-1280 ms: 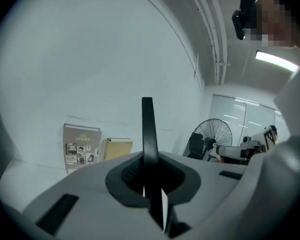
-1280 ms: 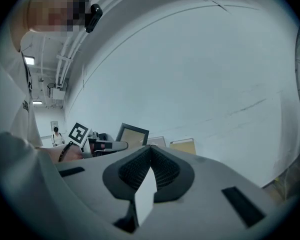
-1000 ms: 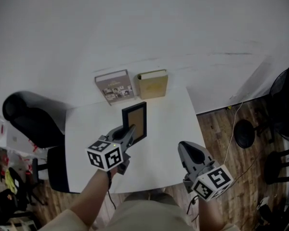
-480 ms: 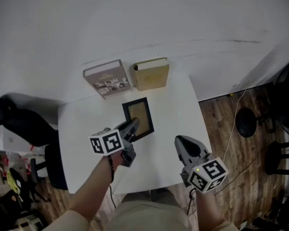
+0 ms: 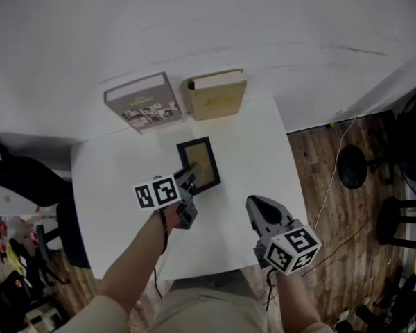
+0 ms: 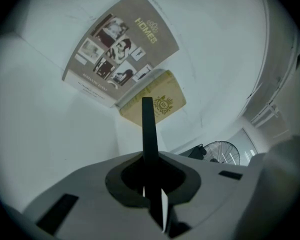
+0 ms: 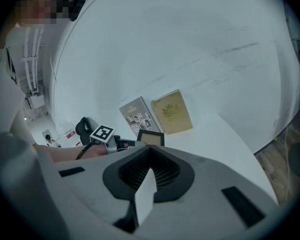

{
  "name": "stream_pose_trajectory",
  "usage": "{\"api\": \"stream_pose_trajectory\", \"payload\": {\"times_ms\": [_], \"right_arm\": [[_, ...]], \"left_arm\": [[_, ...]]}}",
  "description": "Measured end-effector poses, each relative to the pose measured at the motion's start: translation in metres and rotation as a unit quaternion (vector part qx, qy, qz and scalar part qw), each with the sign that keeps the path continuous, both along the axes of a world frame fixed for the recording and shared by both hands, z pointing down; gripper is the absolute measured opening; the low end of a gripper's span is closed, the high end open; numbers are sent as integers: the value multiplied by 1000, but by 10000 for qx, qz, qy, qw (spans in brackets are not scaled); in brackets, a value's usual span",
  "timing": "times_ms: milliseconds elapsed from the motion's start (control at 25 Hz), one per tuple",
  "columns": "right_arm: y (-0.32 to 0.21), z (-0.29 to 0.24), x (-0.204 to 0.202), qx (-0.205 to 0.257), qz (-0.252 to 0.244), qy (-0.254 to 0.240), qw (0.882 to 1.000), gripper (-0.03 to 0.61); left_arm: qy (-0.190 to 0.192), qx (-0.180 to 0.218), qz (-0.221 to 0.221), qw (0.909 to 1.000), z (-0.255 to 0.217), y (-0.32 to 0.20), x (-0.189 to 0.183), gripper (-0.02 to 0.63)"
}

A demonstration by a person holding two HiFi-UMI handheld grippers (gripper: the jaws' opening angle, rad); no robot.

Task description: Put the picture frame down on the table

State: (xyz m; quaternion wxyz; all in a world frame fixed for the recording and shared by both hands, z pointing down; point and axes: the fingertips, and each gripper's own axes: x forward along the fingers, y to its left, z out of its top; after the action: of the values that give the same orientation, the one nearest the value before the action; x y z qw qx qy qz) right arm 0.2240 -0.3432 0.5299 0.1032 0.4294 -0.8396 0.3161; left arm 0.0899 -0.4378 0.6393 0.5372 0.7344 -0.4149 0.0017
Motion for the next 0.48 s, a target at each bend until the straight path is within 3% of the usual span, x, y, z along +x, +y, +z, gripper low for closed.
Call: {"api": "stream_pose_trajectory", "payload": {"times_ms": [200,360,480], "right_arm": [[-6,18,-3,-172,11,40,9998,23],[-13,28,-6,-260,0,59,9996,23],[-14,35,-10,-337,-49,86,9994,23]], "left_arm": [[0,-262,129,9996,28,1,3,38],[-106,-228,81,9997,39,-5,0,40],[-357,-241,175,9989,46,-4,-3,40]]}}
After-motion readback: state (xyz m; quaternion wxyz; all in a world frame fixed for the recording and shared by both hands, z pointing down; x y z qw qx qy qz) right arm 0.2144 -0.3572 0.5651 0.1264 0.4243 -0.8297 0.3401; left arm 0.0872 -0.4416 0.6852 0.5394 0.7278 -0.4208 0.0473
